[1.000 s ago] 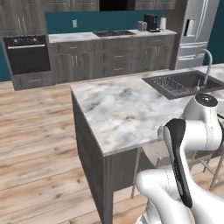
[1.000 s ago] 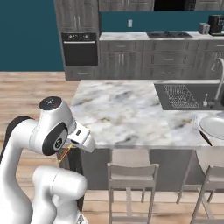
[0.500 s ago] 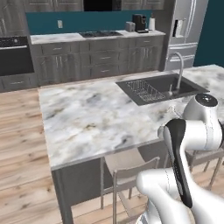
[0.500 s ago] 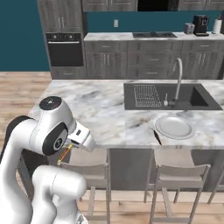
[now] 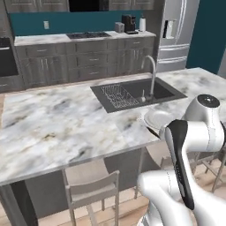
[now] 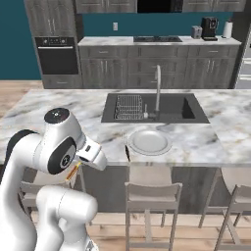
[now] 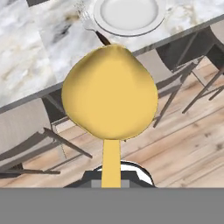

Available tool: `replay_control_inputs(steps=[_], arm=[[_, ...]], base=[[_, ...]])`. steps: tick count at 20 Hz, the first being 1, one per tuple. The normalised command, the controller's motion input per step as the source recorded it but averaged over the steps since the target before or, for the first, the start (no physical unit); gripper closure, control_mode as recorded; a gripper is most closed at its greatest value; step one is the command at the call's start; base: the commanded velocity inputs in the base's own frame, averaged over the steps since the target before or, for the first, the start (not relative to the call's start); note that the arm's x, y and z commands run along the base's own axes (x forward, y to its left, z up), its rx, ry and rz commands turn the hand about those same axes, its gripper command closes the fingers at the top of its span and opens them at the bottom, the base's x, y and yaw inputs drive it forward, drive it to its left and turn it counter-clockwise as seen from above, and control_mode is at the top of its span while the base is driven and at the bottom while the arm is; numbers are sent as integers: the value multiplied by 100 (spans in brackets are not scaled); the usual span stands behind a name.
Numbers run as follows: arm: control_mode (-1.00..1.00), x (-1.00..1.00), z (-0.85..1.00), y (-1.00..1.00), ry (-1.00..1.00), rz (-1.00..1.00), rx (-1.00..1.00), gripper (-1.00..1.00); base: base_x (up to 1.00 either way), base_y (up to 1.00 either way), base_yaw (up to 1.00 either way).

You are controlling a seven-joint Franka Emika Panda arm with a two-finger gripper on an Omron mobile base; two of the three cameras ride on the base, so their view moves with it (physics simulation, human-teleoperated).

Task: Take the fork and place it on the left side of the plate. Then take the spoon and place it on the right side of the plate. Make sure they're directly next to the plate.

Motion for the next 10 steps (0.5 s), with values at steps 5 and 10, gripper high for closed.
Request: replay_control_inputs(steps=[5,10], arm=[[100,0,0,0,0,0,0,100],[100,0,0,0,0,0,0,100]], base=[[0,-68,0],[0,-57,2]])
